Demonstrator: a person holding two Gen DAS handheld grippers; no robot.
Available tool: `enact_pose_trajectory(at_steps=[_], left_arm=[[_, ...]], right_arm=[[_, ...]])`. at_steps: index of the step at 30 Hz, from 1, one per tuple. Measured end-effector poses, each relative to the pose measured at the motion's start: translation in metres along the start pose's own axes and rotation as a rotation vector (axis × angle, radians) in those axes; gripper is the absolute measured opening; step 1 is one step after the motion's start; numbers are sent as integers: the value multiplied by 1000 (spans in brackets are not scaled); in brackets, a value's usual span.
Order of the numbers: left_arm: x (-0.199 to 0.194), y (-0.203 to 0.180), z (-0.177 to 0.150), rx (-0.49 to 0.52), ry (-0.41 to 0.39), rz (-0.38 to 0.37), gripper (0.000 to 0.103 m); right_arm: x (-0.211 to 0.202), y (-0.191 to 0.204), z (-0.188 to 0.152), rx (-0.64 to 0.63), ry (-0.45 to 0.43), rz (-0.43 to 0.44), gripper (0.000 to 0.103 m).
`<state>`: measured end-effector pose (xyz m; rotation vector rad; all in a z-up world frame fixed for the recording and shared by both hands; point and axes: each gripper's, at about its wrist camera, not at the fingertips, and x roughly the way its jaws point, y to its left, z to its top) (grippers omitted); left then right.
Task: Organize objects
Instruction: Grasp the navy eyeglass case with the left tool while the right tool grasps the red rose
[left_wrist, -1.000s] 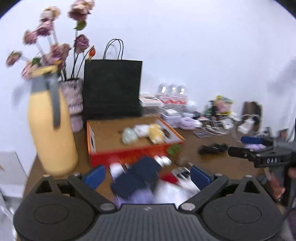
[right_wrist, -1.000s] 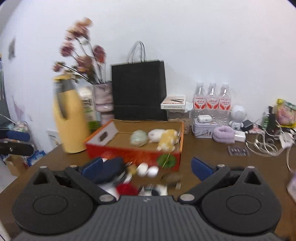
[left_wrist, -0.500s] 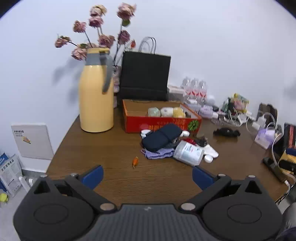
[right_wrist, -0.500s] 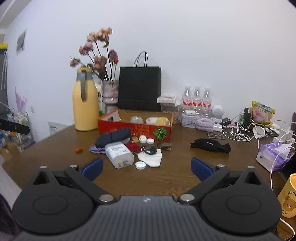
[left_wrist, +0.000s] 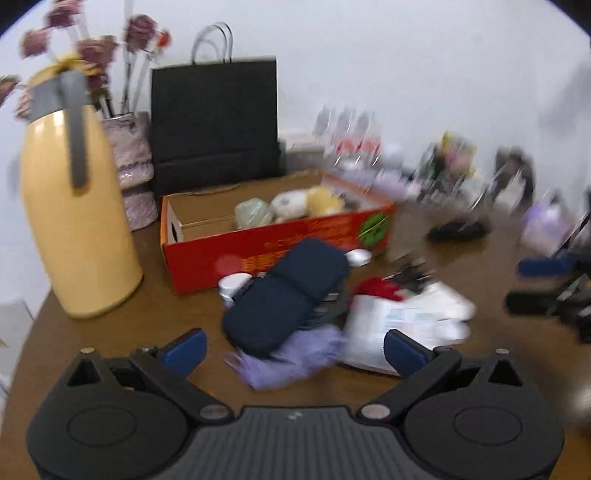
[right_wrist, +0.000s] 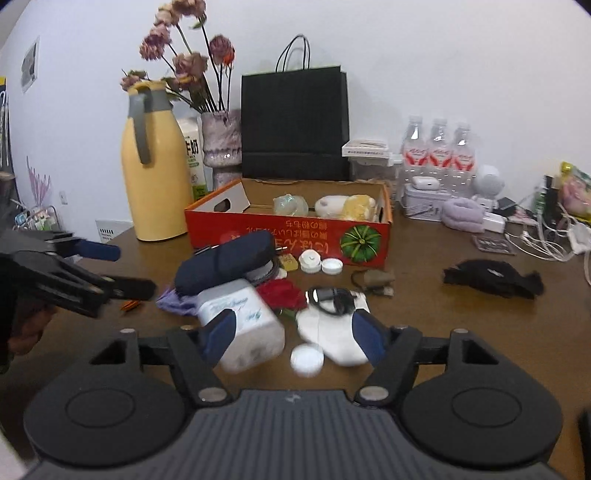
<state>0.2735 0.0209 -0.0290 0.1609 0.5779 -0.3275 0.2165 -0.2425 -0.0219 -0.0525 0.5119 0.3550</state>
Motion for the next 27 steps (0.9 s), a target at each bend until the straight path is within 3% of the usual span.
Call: enact_pose_trajectory(at_steps=[4, 9, 13, 16, 18, 20, 23, 27], left_arm=[[56, 17, 18, 40, 27, -41, 102], [100, 32, 34, -7, 46, -144, 101], [120, 28, 35, 16, 100, -212, 89], [119, 18, 29, 91, 74, -175, 81], [114, 16, 31, 89, 78, -168, 73], [102, 13, 34, 88, 63, -166, 58], [78, 12, 41, 62, 51, -120, 44], [36, 7, 42, 58, 13, -20, 25]], right_arm=[[44, -9, 11, -4, 36, -37, 71], [84, -20, 22, 4, 77, 18, 52], [102, -14, 25, -27, 90, 72, 51], [122, -8, 27, -53, 129, 131, 50], [138, -8, 26, -28, 154, 153, 47], [143, -8, 27, -8, 155, 173, 31], [127, -4, 31, -5, 125, 158, 21], [84, -5, 37, 2, 30, 116, 20]])
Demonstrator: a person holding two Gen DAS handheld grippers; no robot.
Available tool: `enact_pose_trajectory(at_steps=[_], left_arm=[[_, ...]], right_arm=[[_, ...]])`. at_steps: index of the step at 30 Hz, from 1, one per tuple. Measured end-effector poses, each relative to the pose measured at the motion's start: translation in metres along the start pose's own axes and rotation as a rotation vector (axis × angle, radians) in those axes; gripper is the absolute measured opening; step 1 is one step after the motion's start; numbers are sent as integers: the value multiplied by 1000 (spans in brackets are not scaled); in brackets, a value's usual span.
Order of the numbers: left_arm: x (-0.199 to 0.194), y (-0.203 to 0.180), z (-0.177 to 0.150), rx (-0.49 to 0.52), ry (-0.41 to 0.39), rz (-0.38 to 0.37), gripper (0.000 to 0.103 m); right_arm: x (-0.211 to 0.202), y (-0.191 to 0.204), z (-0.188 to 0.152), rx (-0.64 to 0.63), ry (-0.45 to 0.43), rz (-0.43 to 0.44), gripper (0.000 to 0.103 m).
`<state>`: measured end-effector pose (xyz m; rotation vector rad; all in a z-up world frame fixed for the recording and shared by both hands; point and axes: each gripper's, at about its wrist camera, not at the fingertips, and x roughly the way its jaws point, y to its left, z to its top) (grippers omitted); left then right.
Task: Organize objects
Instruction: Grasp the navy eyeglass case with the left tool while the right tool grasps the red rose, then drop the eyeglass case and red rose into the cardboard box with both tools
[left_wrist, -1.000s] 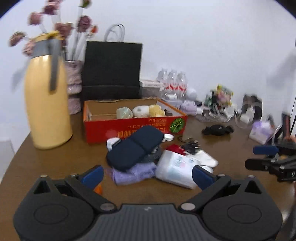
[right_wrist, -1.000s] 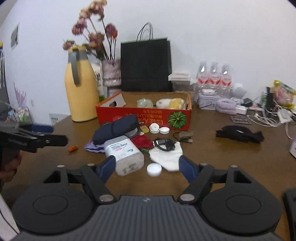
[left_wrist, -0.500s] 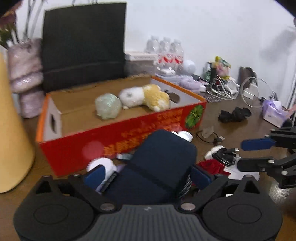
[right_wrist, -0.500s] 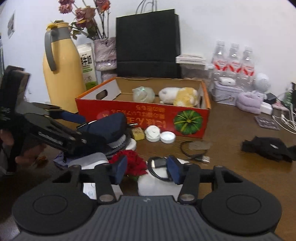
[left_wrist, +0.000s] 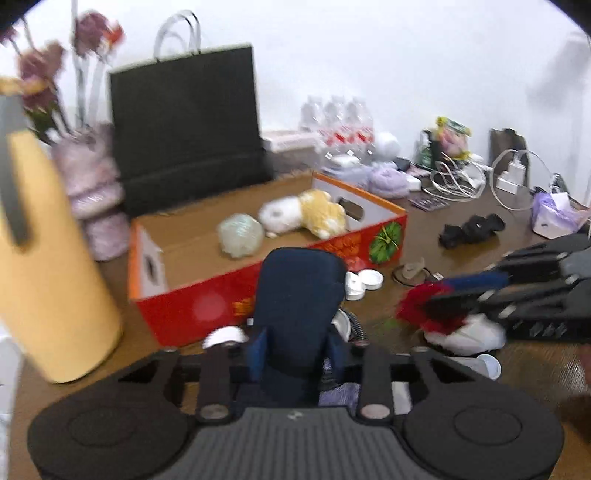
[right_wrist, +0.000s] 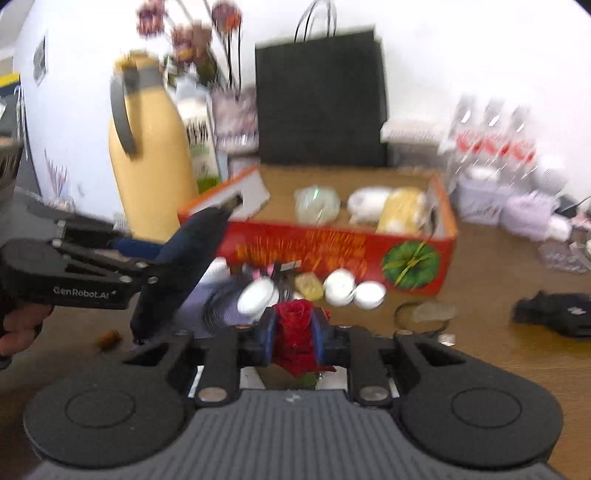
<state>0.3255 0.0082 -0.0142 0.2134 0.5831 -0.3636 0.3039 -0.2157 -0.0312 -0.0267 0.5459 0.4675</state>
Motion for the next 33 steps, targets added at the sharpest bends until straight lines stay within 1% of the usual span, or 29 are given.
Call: enact_pose_trajectory(at_steps=[1, 3, 5, 7, 9, 11, 12, 13, 14, 15, 16, 17, 18, 19, 21, 22, 23, 24, 26, 28, 29, 31, 32, 33], left_arm=[[-13, -3, -2, 1, -12, 20, 20], [-42, -9, -8, -4, -36, 34, 17], [-74, -16, -15, -48, -45, 39, 16], [-102, -27, -23, -62, -53, 42, 16], [-124, -43, -34, -9, -60, 10, 17], [-132, -61, -48, 49, -6, -17, 17], [-131, -73, -56, 87, 34, -29, 17], [-130, -82, -63, 114, 56, -49, 18], [-130, -90, -69, 138, 61, -59, 20], [-128, -101, -74, 165, 53, -56, 23], [-127, -106, -77, 176, 25, -73, 28], [-126, -111, -80, 189, -7, -110, 42], [-123, -116, -82, 223, -21, -144, 52], [-121, -120, -82, 241, -28, -148, 59], [-121, -119, -83, 259, -41, -160, 62], [-119, -115, -84, 251, -36, -165, 68], [-114, -111, -84, 236, -18, -171, 75], [-110, -105, -87, 214, 16, -182, 76], [-102, -94, -93, 157, 74, -216, 76], [-97, -81, -100, 105, 113, -296, 77], [-97, -78, -104, 92, 135, -328, 78], [-99, -81, -110, 130, 139, -318, 78], [-101, -84, -114, 146, 137, -291, 77], [-101, -86, -115, 134, 129, -252, 76]], right_arm=[[-14, 1, 0, 9, -29, -1, 20], [-45, 4, -3, 29, -81, 20, 20], [-71, 9, -12, 29, -93, 39, 21], [-92, 16, -26, 20, -83, 55, 21], [-103, 25, -42, 7, -61, 70, 21], [-105, 32, -59, -12, -15, 64, 21], [-104, 34, -68, -14, 11, 58, 21], [-103, 37, -74, -13, 29, 50, 21], [-102, 38, -80, -4, 42, 40, 21], [-101, 39, -86, 3, 47, 30, 21], [-101, 39, -90, 5, 45, 9, 23], [-102, 41, -93, 3, 35, -21, 28], [-103, 41, -95, -1, 28, -63, 31], [-104, 41, -98, -5, 27, -106, 33], [-111, 39, -102, -4, 20, -135, 35], [-117, 36, -104, 8, 15, -126, 42], [-122, 33, -106, 28, 13, -109, 51], [-127, 30, -108, 46, 11, -96, 54], [-131, 28, -111, 51, 10, -98, 58], [-130, 27, -113, 45, 5, -107, 63], [-127, 26, -113, 50, 6, -115, 63], [-120, 23, -112, 57, 16, -131, 63], [-115, 22, -112, 60, 20, -131, 63], [-110, 20, -112, 66, 23, -128, 63]])
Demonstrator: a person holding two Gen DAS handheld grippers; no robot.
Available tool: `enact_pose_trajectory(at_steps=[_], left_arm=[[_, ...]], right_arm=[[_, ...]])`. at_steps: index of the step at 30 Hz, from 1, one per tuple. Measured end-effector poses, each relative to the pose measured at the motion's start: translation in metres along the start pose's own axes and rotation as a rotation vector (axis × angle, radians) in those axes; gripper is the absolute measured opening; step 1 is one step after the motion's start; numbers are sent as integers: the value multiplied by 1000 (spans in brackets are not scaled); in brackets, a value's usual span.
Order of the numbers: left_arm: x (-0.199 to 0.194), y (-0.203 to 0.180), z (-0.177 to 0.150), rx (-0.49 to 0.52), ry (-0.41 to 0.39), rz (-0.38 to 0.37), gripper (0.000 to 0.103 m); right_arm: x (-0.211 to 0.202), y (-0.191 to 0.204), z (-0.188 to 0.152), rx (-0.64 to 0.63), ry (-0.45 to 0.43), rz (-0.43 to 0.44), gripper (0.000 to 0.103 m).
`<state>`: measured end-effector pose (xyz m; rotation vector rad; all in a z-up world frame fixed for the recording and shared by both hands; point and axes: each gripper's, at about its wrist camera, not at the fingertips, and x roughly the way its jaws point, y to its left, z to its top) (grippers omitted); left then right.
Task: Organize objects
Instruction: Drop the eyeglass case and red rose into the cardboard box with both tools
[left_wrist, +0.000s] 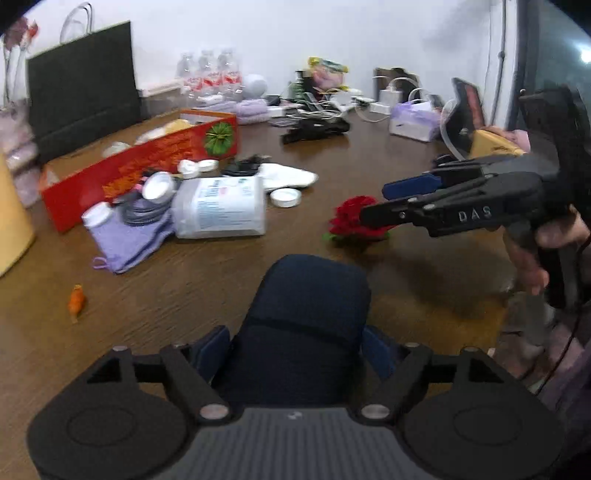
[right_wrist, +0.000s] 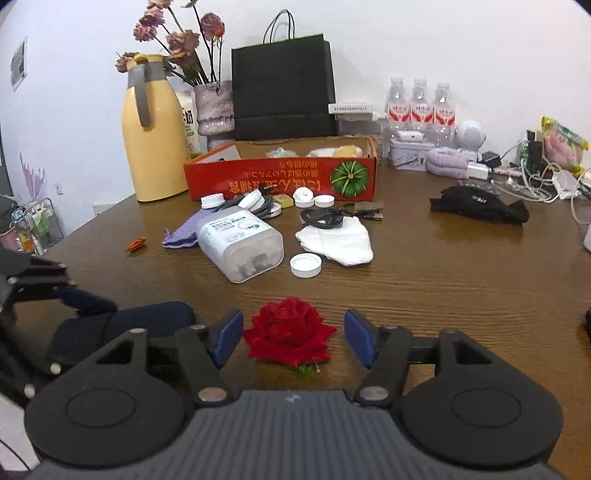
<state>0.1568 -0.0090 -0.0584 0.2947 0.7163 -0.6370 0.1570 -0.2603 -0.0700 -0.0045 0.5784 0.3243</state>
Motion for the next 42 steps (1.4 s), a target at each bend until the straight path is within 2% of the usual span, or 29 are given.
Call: enact_pose_trajectory(at_steps=[4, 5, 6, 8, 12, 13, 14, 16, 19, 22, 26, 29, 31, 34, 36, 38, 40, 42], left_arm=[[0, 6, 5, -195, 36, 209, 75], [-2, 8, 4, -245, 40, 233, 75], [-5, 11, 3, -279, 38, 227, 78], [-4, 14, 2, -265, 33, 184, 86], [8, 20, 3, -287, 39, 233, 86], [8, 20, 5, -291, 28, 220, 81], [7, 19, 5, -292, 11, 213, 69], [4, 17, 8, -288, -3, 221, 61], [-9, 16, 18, -309, -39, 198, 59], [-27, 34, 44, -346, -121, 204, 59], [-28, 91, 107, -368, -186, 249, 59], [2, 153, 168, -458, -164, 299, 59], [34, 191, 206, -516, -129, 342, 59], [90, 238, 248, -495, -76, 416, 59], [130, 267, 261, -542, -19, 474, 60], [161, 290, 263, -580, 13, 489, 60], [189, 306, 262, -592, 50, 515, 62], [210, 314, 260, -576, 74, 536, 64]], right_arm=[[16, -1, -2, 36, 25, 3, 62], [16, 0, -3, 37, 25, 8, 62], [16, 2, -3, 34, 23, 13, 62], [14, 5, -4, 25, 16, 17, 61], [14, 7, -3, 17, 29, 9, 51], [12, 6, -3, 20, 28, 10, 47], [10, 6, -4, 24, 26, 14, 41], [6, 4, -3, 36, 22, 20, 34], [-4, 2, 3, 48, -1, 17, 29], [-13, -3, 27, 59, -57, 43, 29], [4, -9, 100, 7, -159, 136, 29], [49, -13, 178, -15, -187, 175, 29], [93, -14, 223, 5, -149, 199, 29], [178, -23, 269, -17, -71, 113, 29], [239, -32, 279, 21, 17, 69, 29], [292, -40, 275, 60, 110, 35, 29], [331, -44, 267, 72, 181, -1, 31], [350, -43, 259, 53, 216, -19, 39]])
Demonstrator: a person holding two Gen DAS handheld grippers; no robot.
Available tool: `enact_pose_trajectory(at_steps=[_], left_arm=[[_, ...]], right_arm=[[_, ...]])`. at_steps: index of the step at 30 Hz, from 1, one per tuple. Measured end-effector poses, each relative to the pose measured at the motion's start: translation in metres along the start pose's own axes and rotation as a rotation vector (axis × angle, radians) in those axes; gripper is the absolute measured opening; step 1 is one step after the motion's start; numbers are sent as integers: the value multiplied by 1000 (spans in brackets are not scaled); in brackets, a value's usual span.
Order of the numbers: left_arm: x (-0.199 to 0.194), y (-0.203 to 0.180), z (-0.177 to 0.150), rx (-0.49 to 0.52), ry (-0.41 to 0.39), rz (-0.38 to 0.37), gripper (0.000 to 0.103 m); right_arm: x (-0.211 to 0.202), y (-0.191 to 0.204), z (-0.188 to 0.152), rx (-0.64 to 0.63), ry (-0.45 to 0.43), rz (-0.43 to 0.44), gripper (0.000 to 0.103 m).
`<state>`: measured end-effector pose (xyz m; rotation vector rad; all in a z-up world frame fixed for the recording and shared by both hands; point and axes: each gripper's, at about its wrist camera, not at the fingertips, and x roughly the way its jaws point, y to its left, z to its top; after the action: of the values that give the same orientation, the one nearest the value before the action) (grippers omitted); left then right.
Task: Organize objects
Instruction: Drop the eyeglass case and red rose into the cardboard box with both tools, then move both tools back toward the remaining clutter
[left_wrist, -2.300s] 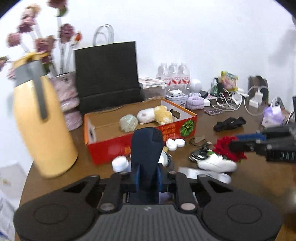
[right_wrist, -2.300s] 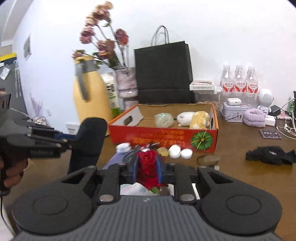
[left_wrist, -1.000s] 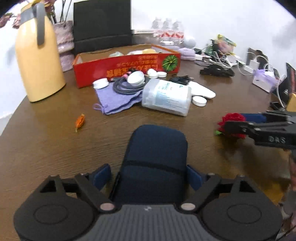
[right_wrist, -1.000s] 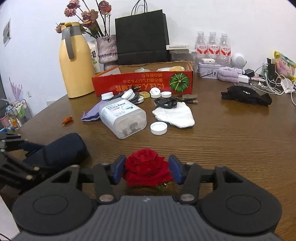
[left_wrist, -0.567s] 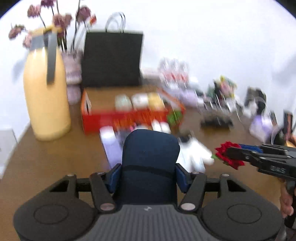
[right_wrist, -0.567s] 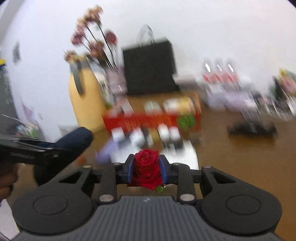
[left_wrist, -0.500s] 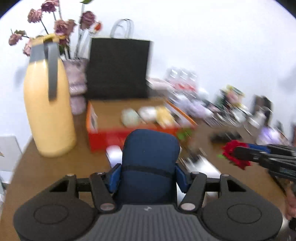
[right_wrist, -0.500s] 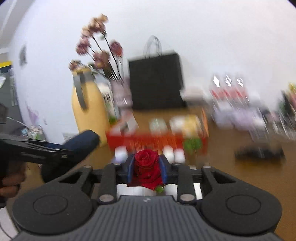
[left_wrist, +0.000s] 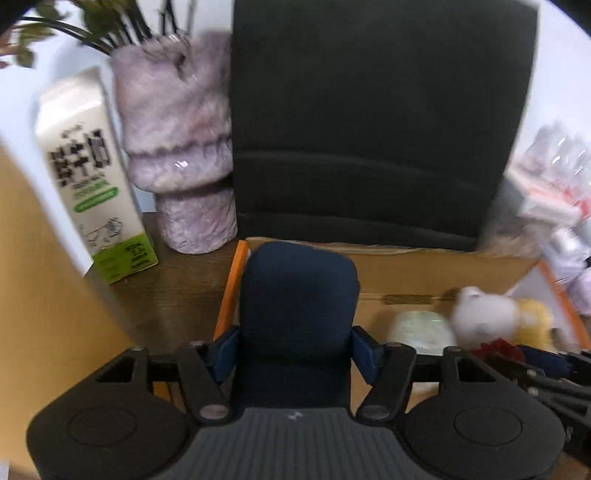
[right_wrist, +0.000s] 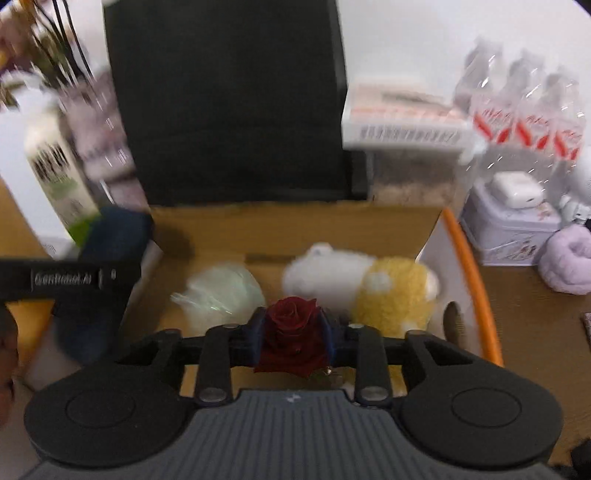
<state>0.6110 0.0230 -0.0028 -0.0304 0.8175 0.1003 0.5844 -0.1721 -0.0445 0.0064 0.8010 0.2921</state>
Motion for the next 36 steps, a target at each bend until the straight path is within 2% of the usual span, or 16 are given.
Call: enact_pose_trajectory(at_steps=[1, 2, 5, 10, 13, 15, 17, 19, 22, 25, 28, 30, 33, 36], left_arm=[[5, 3, -1, -4, -11, -6, 64], [6, 3, -3, -4, -27, -14, 65], [-5, 3, -6, 6, -74, -52, 72], [-43, 4, -1, 15, -95, -74, 80], [-87, 12, -8, 26, -105, -79, 82], [-132, 27, -31, 17, -137, -109, 83], [-176, 38, -65, 22, -202, -188, 91], [-223, 47, -116, 39, -243, -257, 93], [-279, 51, -192, 74, -283, -341, 95], [-321, 52, -267, 99, -298, -382, 97], [-353, 61, -336, 144, -278, -349, 97], [-368, 71, -370, 161, -267, -276, 99], [-371, 84, -387, 141, -199, -221, 99], [-366, 82, -376, 112, -214, -178, 99]], right_arm=[[6, 0, -3, -2, 4, -17, 52], [7, 0, -5, -9, -2, -17, 60], [-3, 1, -4, -24, -33, -4, 71], [-40, -7, 10, 14, -87, -5, 82], [-71, -12, 5, 15, -93, 0, 84], [-102, -14, -12, 14, -100, 15, 89], [-142, -14, -45, 9, -150, 41, 98], [-185, -9, -87, -25, -203, 53, 102], [-249, -2, -155, -67, -276, 71, 103], [-306, 7, -222, -83, -288, 95, 103], [-348, 9, -287, -37, -245, 135, 103], [-370, 8, -329, -33, -184, 115, 103], [-392, 3, -361, -45, -112, 45, 103], [-406, -6, -357, -36, -182, 13, 103]])
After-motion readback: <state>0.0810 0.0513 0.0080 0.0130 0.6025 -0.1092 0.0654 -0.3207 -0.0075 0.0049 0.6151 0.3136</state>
